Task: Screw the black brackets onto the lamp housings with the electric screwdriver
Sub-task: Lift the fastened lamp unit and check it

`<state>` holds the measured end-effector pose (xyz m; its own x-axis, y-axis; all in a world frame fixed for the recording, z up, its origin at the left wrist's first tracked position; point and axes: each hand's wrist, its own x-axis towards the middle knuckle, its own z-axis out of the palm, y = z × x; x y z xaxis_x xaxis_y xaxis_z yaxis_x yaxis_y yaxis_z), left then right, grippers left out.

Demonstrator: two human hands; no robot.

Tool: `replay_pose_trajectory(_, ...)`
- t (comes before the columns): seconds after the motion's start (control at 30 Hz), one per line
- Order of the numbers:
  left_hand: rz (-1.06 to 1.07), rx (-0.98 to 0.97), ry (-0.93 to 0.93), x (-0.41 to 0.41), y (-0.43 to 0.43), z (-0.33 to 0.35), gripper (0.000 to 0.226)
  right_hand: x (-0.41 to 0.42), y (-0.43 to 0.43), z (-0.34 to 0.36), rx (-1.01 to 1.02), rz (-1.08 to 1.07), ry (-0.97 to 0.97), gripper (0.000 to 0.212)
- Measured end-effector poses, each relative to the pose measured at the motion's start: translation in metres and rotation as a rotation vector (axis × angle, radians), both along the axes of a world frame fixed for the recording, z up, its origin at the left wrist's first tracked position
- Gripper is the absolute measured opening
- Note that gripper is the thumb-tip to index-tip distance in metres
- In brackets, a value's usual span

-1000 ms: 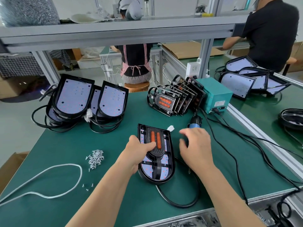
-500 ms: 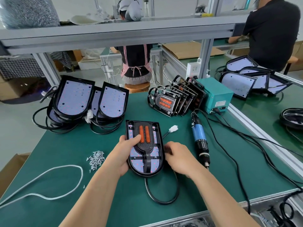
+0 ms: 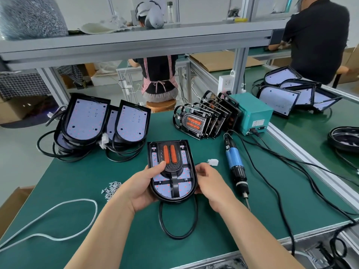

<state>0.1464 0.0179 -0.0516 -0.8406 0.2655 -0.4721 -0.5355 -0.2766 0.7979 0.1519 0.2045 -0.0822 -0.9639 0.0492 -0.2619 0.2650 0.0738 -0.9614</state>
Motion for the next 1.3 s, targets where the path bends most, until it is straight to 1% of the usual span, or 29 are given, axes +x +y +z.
replay_pose_trajectory(0.03, 0.018, 0.027, 0.033, 0.001, 0.003, 0.0, 0.057, 0.002, -0.001, 0.003, -0.113, -0.022, -0.016, 0.013)
replay_pose_trajectory(0.1, 0.03, 0.027, 0.122, 0.003, 0.01, 0.003, 0.05, 0.005, 0.0, 0.011, -0.366, -0.025, -0.07, 0.022)
replay_pose_trajectory(0.13, 0.016, 0.008, 0.168, 0.002, 0.012, 0.005, 0.048, 0.006, 0.003, 0.016, -0.454, -0.002, -0.097, 0.028)
replay_pose_trajectory(0.17, -0.01, -0.015, 0.213, 0.002, 0.014, 0.008, 0.046, 0.007, 0.006, 0.02, -0.494, 0.037, -0.111, 0.031)
replay_pose_trajectory(0.27, -0.07, -0.048, 0.315, 0.001, 0.019, 0.013, 0.044, 0.006, 0.014, 0.03, -0.478, 0.139, -0.064, 0.031)
replay_pose_trajectory(0.37, -0.112, 0.008, 0.368, -0.001, 0.026, 0.013, 0.043, 0.002, 0.024, 0.038, -0.408, 0.088, 0.054, 0.033)
replay_pose_trajectory(0.4, -0.125, 0.025, 0.384, -0.002, 0.028, 0.013, 0.046, 0.001, 0.027, 0.041, -0.386, 0.056, 0.084, 0.034)
replay_pose_trajectory(0.47, -0.062, 0.009, 0.391, -0.006, 0.033, 0.009, 0.062, -0.001, 0.035, 0.049, -0.369, -0.018, 0.12, 0.035)
replay_pose_trajectory(0.5, 0.022, -0.035, 0.384, -0.009, 0.036, 0.004, 0.069, -0.002, 0.04, 0.053, -0.375, -0.059, 0.135, 0.037)
replay_pose_trajectory(0.53, 0.112, -0.095, 0.374, -0.013, 0.039, -0.002, 0.071, -0.004, 0.047, 0.056, -0.389, -0.101, 0.149, 0.039)
replay_pose_trajectory(0.6, 0.224, -0.269, 0.362, -0.015, 0.045, -0.016, 0.06, -0.006, 0.063, 0.065, -0.422, -0.198, 0.175, 0.044)
replay_pose_trajectory(0.67, 0.224, -0.531, 0.405, -0.011, 0.049, -0.033, 0.042, -0.012, 0.085, 0.072, -0.475, -0.29, 0.211, 0.041)
replay_pose_trajectory(0.7, 0.214, -0.632, 0.445, -0.008, 0.05, -0.041, 0.034, -0.016, 0.098, 0.075, -0.495, -0.33, 0.224, 0.037)
replay_pose_trajectory(0.77, 0.184, -0.751, 0.514, -0.002, 0.051, -0.05, 0.026, -0.025, 0.126, 0.081, -0.526, -0.423, 0.242, 0.028)
replay_pose_trajectory(0.8, 0.173, -0.792, 0.537, 0.0, 0.052, -0.051, 0.025, -0.031, 0.141, 0.083, -0.541, -0.477, 0.249, 0.028)
replay_pose_trajectory(0.87, 0.172, -0.849, 0.561, 0.003, 0.055, -0.052, 0.023, -0.043, 0.169, 0.084, -0.578, -0.588, 0.257, 0.034)
replay_pose_trajectory(0.97, 0.221, -0.938, 0.618, 0.007, 0.06, -0.051, 0.02, -0.058, 0.211, 0.08, -0.631, -0.751, 0.294, 0.022)
replay_pose_trajectory(1.0, 0.232, -0.958, 0.642, 0.008, 0.061, -0.05, 0.018, -0.063, 0.224, 0.076, -0.632, -0.793, 0.284, 0.024)
replay_pose_trajectory(1.03, 0.236, -0.968, 0.655, 0.008, 0.062, -0.05, 0.017, -0.068, 0.236, 0.072, -0.63, -0.838, 0.27, 0.03)
replay_pose_trajectory(1.1, 0.24, -0.963, 0.654, 0.008, 0.063, -0.049, 0.016, -0.079, 0.257, 0.065, -0.63, -0.921, 0.244, 0.051)
replay_pose_trajectory(1.13, 0.241, -0.957, 0.652, 0.007, 0.064, -0.049, 0.016, -0.084, 0.266, 0.062, -0.627, -0.965, 0.223, 0.058)
replay_pose_trajectory(1.2, 0.243, -0.955, 0.664, 0.007, 0.065, -0.048, 0.016, -0.092, 0.283, 0.055, -0.583, -1.038, 0.185, 0.061)
replay_pose_trajectory(1.3, 0.242, -0.948, 0.672, 0.006, 0.068, -0.047, 0.016, -0.102, 0.304, 0.045, -0.541, -1.091, 0.158, 0.056)
